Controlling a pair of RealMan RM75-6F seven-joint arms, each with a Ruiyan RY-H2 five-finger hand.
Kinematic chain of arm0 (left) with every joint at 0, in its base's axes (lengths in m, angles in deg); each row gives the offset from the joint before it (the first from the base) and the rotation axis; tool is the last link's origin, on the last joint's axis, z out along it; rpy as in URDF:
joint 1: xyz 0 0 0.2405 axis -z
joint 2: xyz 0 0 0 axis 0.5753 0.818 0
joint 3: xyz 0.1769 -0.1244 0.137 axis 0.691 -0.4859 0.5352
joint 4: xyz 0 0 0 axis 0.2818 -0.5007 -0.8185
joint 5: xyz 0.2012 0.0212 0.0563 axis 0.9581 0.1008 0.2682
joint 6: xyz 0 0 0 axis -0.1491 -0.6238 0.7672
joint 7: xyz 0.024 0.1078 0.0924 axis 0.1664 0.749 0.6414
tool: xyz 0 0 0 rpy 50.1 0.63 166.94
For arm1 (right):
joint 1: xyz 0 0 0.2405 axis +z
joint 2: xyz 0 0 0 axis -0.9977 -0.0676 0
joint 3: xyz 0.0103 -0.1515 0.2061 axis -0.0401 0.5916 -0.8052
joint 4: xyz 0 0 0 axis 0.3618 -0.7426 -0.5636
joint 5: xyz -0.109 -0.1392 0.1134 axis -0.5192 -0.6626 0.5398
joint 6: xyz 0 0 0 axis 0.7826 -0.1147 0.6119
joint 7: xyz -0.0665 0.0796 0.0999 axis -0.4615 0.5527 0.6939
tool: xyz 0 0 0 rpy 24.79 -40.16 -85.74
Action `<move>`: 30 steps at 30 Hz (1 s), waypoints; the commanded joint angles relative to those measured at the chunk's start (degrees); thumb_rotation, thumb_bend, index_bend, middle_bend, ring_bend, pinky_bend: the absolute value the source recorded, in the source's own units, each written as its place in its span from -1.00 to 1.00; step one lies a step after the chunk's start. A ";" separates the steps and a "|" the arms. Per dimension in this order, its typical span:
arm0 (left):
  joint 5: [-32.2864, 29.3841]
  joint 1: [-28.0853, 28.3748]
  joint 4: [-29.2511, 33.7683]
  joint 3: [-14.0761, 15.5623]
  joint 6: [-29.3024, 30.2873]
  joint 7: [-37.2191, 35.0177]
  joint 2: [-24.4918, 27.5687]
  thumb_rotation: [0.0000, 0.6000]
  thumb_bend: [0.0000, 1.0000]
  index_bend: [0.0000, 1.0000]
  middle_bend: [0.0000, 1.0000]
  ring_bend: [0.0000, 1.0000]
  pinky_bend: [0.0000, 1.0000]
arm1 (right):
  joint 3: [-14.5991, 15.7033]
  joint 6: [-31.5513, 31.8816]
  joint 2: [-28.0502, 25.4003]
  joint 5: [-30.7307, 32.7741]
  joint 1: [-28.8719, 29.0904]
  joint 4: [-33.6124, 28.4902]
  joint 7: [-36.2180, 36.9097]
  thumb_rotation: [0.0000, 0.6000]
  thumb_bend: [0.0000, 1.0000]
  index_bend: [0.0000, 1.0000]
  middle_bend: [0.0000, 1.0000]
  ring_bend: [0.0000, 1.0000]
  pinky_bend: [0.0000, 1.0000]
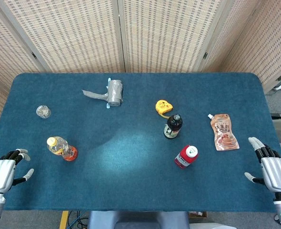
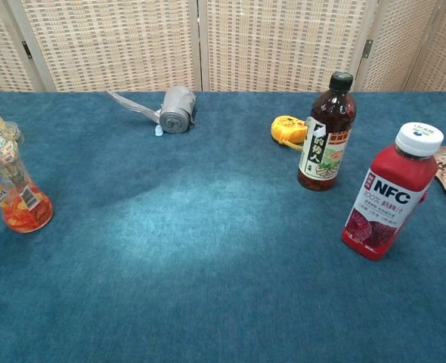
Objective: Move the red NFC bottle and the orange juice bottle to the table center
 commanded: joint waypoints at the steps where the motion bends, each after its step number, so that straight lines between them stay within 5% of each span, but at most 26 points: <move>1: 0.01 0.00 0.07 0.02 -0.01 0.02 0.05 1.00 -0.58 -0.06 -0.35 -0.38 -0.12 | 0.00 -0.02 -0.02 0.01 0.00 -0.02 -0.01 1.00 -0.96 -0.80 -0.74 -0.70 -0.39; 30: -0.14 0.19 0.16 0.28 -0.72 0.26 -0.19 1.00 -0.57 -0.06 -0.35 -0.38 -0.12 | -0.20 -1.90 1.05 -2.34 1.84 3.26 8.51 1.00 -0.96 -0.80 -0.74 -0.70 -0.39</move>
